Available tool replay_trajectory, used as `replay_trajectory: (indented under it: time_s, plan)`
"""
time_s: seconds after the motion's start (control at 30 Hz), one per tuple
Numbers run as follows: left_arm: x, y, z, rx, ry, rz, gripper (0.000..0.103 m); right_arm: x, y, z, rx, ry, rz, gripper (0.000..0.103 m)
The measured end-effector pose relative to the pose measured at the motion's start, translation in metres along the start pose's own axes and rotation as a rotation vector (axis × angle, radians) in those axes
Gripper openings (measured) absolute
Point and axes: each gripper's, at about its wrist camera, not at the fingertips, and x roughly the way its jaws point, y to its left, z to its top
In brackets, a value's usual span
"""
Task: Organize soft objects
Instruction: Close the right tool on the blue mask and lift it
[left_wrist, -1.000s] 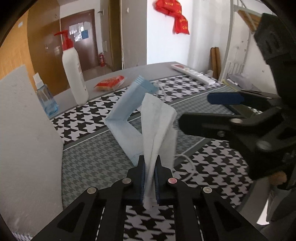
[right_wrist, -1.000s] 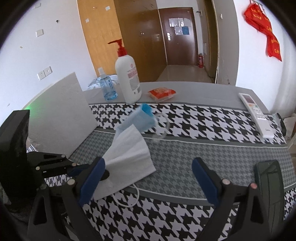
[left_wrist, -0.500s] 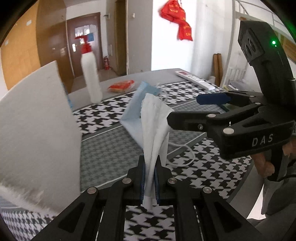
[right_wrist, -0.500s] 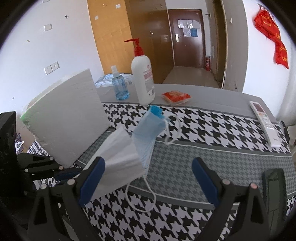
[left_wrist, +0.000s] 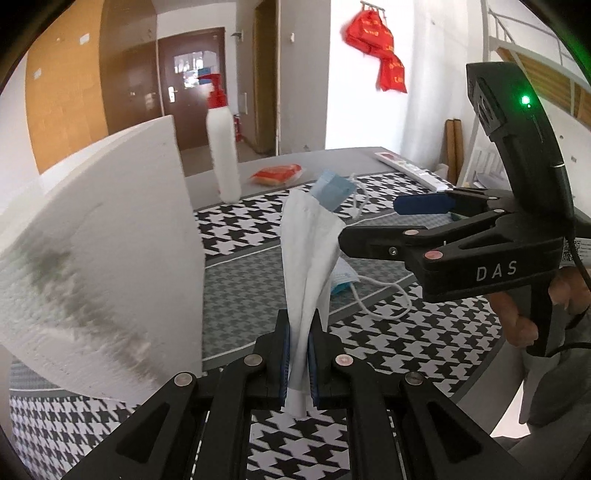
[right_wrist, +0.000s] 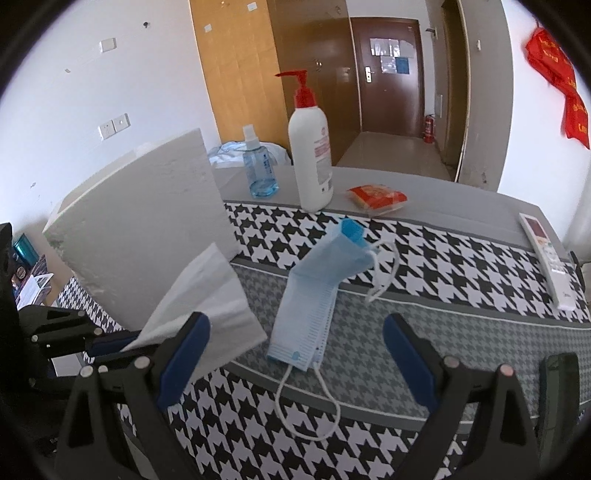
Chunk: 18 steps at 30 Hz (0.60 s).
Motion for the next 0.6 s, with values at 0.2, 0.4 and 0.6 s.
replay_trajectory:
  time_s: [0.2, 0.4, 0.6]
  plan:
    - [0.000, 0.007, -0.005, -0.023, 0.007, 0.039, 0.009, 0.011, 0.002, -0.001, -0.007, 0.025, -0.012, 0.097]
    - [-0.002, 0.014, -0.010, -0.042, 0.019, 0.067, 0.009, 0.025, 0.003, -0.003, -0.016, 0.065, -0.010, 0.089]
    - [-0.002, 0.019, -0.013, -0.055, 0.020, 0.070, 0.009, 0.044, 0.001, -0.008, -0.009, 0.129, 0.001, 0.078]
